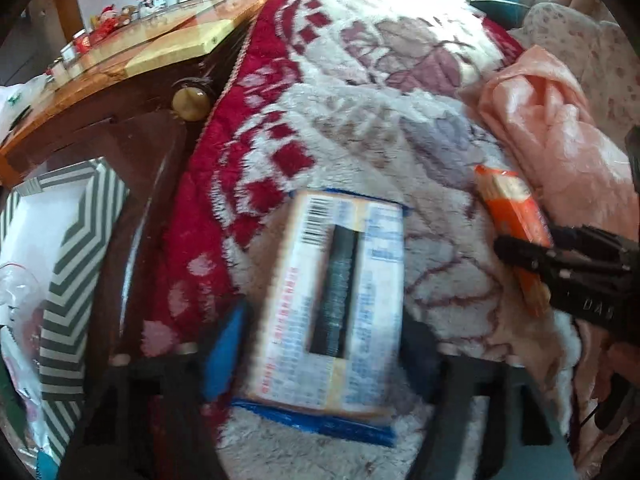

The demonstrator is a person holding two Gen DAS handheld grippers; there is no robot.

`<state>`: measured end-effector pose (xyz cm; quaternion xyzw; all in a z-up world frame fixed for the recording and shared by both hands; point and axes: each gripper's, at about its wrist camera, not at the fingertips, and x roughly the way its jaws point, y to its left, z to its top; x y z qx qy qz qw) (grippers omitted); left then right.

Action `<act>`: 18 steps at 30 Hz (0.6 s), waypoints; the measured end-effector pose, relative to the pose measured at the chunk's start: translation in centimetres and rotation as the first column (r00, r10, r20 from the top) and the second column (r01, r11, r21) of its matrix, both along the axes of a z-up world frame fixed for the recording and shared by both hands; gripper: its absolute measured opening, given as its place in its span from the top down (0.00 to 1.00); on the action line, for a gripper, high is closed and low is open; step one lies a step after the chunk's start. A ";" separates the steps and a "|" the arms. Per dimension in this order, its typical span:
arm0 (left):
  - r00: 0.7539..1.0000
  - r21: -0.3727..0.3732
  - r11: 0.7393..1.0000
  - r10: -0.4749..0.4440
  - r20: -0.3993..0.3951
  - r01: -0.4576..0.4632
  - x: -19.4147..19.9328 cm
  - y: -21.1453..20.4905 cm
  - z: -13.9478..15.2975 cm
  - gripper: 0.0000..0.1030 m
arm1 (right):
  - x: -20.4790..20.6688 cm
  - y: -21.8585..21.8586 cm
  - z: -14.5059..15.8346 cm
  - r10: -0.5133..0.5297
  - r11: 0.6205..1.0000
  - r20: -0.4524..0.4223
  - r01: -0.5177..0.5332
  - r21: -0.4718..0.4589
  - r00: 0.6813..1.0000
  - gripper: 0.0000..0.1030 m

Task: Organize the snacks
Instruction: 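Grasp the white biscuit pack with the left gripper while the right grasps the orange biscuit pack, then carry both biscuit packs over the white tray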

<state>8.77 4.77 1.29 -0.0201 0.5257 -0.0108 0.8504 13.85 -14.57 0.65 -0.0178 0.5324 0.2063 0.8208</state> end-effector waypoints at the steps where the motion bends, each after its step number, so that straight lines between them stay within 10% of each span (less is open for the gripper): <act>1: 1.000 0.009 1.000 -0.011 0.003 0.011 -0.2 -0.3 0.1 0.42 | -0.5 -0.3 0.1 0.006 1.000 -0.003 -0.006 0.005 1.000 0.46; 18: 0.993 0.069 0.997 0.030 0.111 -0.038 -8.0 0.6 4.6 0.44 | -8.8 1.1 3.6 0.099 0.990 0.029 -0.102 0.099 0.995 0.46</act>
